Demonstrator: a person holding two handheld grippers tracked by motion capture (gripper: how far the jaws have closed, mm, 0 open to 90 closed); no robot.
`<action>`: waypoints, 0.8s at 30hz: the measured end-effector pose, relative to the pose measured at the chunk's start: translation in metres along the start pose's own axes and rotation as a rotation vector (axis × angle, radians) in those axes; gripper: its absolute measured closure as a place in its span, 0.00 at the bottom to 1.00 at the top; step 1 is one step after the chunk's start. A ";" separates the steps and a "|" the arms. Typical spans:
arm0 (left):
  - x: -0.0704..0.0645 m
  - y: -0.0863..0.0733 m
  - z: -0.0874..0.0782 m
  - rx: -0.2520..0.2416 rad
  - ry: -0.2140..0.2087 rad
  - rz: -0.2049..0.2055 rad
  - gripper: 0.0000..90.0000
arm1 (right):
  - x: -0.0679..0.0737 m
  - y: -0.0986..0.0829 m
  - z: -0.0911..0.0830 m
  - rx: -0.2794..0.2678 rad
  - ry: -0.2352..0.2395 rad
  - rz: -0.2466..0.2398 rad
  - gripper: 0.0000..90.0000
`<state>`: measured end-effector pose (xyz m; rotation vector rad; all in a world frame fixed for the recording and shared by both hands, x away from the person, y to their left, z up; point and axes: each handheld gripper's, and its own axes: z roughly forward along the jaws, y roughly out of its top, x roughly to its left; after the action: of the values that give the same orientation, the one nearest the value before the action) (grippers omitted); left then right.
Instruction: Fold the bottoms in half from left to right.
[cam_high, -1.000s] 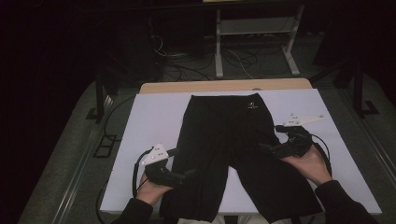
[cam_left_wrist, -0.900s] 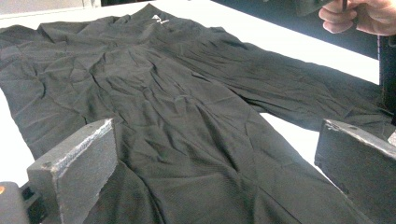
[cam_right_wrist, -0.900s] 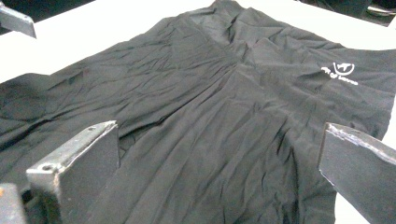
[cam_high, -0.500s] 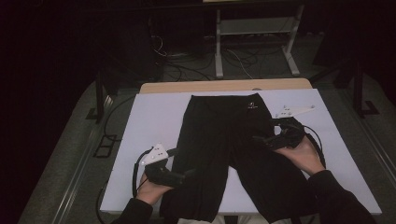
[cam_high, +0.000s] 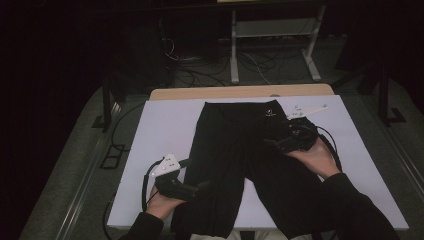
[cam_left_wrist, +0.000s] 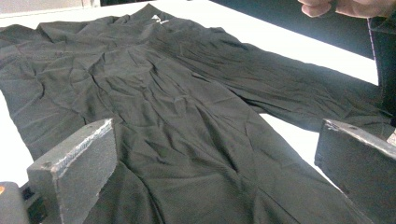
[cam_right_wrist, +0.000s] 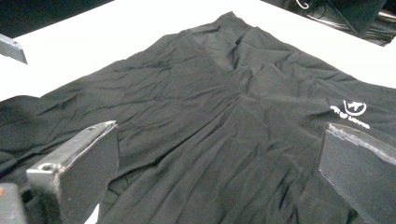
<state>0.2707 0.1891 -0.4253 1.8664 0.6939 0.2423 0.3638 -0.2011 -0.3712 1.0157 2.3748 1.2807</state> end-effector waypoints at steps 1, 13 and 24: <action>0.000 0.000 0.000 -0.001 0.000 0.000 0.00 | 0.000 0.001 0.001 0.000 -0.001 -0.001 0.00; 0.000 0.000 0.000 -0.003 -0.005 -0.005 0.00 | 0.001 0.018 0.016 0.012 0.007 -0.013 0.00; 0.000 0.000 0.000 -0.001 -0.007 -0.002 0.00 | 0.001 0.033 0.028 0.020 0.008 -0.017 0.00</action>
<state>0.2710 0.1890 -0.4251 1.8646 0.6902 0.2350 0.3923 -0.1711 -0.3607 0.9957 2.4017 1.2592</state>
